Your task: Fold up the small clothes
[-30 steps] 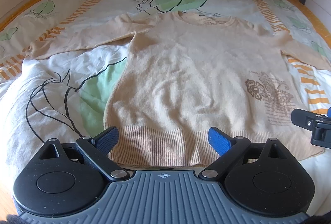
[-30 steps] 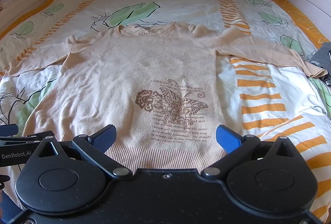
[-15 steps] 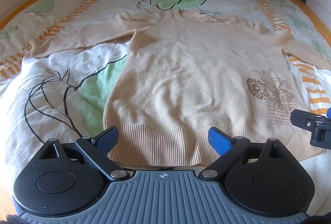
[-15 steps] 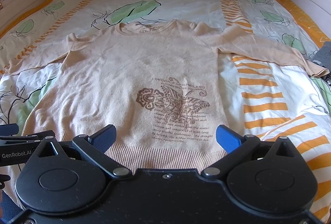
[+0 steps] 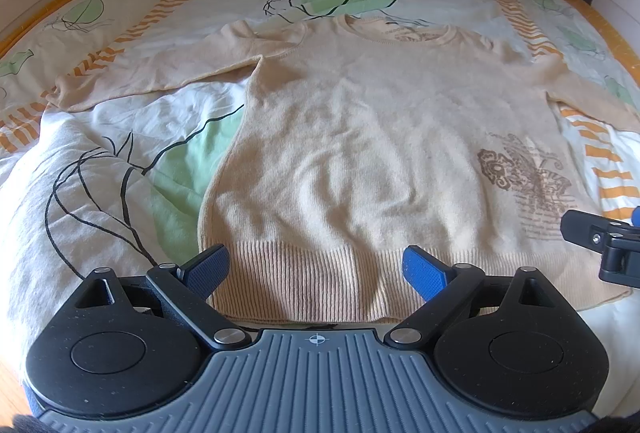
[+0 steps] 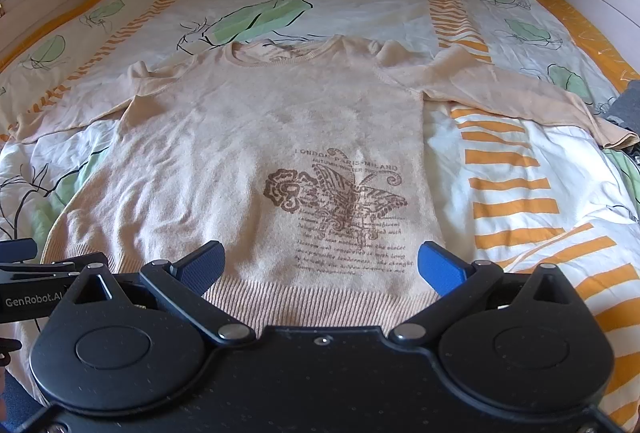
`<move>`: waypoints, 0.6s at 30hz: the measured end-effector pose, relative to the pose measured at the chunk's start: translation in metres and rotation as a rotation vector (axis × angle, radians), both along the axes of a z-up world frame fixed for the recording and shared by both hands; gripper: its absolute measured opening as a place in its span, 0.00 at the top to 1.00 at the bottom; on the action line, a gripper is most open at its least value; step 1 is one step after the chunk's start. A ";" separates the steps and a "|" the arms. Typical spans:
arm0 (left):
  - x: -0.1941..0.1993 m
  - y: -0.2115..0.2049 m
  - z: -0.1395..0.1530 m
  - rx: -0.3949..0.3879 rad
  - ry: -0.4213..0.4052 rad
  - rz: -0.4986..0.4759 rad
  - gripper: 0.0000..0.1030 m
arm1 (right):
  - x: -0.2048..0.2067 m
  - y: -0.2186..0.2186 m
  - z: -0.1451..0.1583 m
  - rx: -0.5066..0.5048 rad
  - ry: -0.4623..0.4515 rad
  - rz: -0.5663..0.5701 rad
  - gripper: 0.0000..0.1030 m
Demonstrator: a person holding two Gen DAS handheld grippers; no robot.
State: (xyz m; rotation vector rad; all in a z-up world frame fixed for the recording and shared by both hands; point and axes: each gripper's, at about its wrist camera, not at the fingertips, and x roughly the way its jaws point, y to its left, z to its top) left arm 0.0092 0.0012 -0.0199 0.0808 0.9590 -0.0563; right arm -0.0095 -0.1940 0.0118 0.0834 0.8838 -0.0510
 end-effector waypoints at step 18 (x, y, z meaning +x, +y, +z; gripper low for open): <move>0.014 -0.002 -0.005 0.019 0.016 -0.005 0.09 | 0.014 -0.003 -0.011 0.050 0.056 -0.013 0.01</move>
